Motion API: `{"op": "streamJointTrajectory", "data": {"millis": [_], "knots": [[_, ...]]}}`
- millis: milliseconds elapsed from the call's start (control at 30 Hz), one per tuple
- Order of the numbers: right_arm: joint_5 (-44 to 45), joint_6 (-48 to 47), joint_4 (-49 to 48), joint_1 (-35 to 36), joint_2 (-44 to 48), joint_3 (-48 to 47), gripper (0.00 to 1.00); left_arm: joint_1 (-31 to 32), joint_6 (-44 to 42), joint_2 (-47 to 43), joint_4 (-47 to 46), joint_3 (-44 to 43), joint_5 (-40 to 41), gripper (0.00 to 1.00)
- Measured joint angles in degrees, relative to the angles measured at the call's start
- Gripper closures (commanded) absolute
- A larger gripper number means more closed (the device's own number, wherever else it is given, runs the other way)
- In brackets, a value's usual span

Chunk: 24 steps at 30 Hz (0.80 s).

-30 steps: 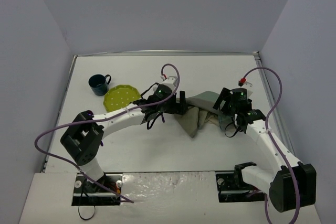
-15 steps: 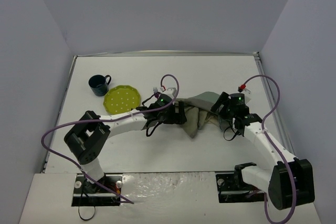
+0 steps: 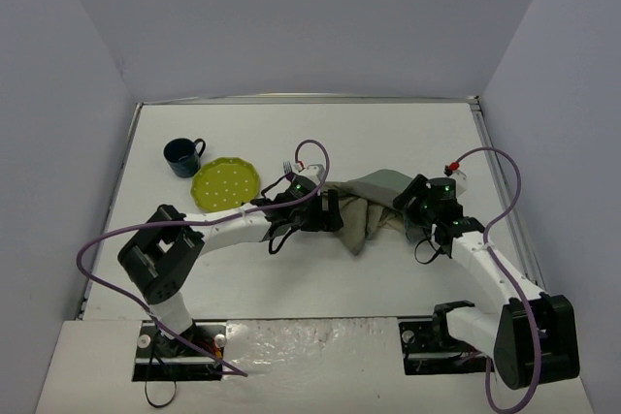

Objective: Set the dinner table for one person

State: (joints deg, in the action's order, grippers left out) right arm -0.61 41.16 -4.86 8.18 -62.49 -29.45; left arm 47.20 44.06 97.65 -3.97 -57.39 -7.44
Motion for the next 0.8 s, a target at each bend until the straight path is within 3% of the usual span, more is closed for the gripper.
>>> {"op": "streamJointTrajectory", "data": {"millis": [267,633,800], "knots": [[-1.0,0.7,-1.2,-0.5,1.8,0.3,0.57,0.0,0.1,0.0,0.0,0.0,0.0,0.22],[-1.2,0.7,-1.2,-0.6,4.0,0.3,0.94,0.0,0.5,0.1,0.0,0.0,0.0,0.22],[-1.1,0.4,-0.6,-0.6,4.4,0.1,1.0,0.0,1.1,0.7,0.0,-0.1,-0.3,0.22]]}}
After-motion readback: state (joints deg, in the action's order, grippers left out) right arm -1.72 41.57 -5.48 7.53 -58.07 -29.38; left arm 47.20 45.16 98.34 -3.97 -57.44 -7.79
